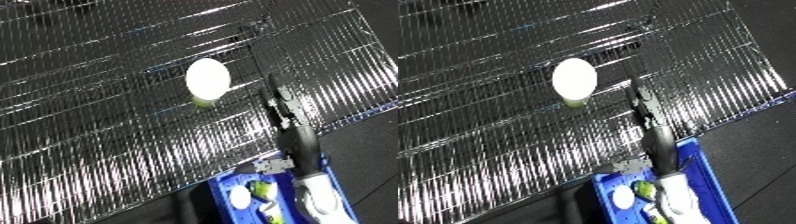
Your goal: Pick up the object and place it into the box
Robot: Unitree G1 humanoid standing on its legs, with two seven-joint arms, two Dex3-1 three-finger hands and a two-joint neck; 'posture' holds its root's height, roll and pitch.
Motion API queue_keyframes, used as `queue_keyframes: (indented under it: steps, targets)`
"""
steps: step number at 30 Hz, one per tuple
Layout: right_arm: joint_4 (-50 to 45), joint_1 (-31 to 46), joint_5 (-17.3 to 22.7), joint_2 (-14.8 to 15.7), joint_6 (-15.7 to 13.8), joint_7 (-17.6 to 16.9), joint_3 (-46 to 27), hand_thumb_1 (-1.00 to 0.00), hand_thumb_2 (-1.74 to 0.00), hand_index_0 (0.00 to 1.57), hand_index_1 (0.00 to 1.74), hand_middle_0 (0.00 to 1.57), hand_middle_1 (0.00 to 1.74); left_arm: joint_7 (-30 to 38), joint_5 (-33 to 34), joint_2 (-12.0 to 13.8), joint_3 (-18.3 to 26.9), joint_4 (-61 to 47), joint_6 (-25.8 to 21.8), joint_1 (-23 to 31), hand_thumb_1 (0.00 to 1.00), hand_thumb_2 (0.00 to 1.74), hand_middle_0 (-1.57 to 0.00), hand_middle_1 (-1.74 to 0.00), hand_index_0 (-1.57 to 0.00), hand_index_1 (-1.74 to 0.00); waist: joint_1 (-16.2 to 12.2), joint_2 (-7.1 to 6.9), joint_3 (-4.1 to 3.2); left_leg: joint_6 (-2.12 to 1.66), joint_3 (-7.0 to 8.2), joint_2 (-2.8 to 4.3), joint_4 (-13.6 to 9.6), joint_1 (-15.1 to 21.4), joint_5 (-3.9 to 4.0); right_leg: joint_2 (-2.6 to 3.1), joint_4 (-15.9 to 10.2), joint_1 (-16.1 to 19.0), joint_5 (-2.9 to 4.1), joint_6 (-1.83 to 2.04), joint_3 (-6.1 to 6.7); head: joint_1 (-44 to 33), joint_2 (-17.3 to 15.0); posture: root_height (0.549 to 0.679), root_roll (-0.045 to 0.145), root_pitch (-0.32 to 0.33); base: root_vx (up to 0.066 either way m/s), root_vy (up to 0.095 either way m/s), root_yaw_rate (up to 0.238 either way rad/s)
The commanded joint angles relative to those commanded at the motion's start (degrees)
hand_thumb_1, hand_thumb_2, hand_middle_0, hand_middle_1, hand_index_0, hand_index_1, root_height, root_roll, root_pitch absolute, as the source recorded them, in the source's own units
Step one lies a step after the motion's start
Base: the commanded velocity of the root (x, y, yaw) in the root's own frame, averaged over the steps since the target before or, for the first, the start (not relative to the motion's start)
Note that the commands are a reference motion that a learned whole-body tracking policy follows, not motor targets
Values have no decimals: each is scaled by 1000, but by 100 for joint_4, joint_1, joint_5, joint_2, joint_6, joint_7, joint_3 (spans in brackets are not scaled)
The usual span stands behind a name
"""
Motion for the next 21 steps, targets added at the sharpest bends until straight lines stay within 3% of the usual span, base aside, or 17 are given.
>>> queue_keyframes:
  steps: [21]
  targets:
    - [1444,-1355,541,-328,-269,87,436,0,0,0,0,0,0,147,-327,92,-388,15,-69,-354,1000,1740,-1570,-1740,-1570,-1740,196,207,0,34,7,-82,410,-657,-123,-3,404,-652,-110,-66,-47,488,380,602,51,109,0,16,34]
